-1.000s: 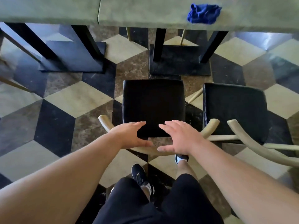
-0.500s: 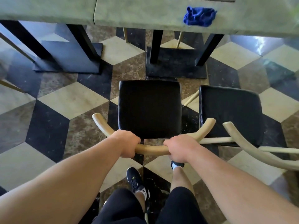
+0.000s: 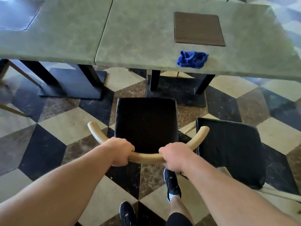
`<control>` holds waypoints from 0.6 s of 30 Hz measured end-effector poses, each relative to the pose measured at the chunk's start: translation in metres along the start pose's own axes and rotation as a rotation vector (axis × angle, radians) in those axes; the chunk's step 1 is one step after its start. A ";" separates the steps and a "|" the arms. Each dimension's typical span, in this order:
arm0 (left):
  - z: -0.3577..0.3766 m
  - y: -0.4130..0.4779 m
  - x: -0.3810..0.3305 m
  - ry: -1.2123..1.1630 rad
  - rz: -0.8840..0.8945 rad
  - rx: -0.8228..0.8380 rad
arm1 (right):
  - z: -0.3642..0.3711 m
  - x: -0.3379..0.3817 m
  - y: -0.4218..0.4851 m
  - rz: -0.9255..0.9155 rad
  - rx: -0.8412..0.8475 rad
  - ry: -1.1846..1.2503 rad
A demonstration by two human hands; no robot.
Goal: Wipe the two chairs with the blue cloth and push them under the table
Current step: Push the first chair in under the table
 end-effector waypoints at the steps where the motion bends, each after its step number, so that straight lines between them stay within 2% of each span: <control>1: -0.008 0.007 0.002 -0.003 -0.006 -0.010 | -0.005 -0.010 0.008 -0.002 -0.006 0.001; 9: -0.060 0.061 0.015 -0.002 -0.031 -0.054 | -0.032 -0.067 0.062 -0.023 -0.038 -0.018; 18: -0.048 0.061 0.036 0.032 -0.003 0.014 | -0.019 -0.042 0.070 -0.026 -0.074 0.018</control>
Point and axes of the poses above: each hand's wrist, its own y-axis towards the middle knuckle, its own z-axis out of the palm, x = y × z, the point moved 1 cm from there along y, towards the middle knuckle, and after that the axes turned 13 degrees about -y, right-handed, at the moved point
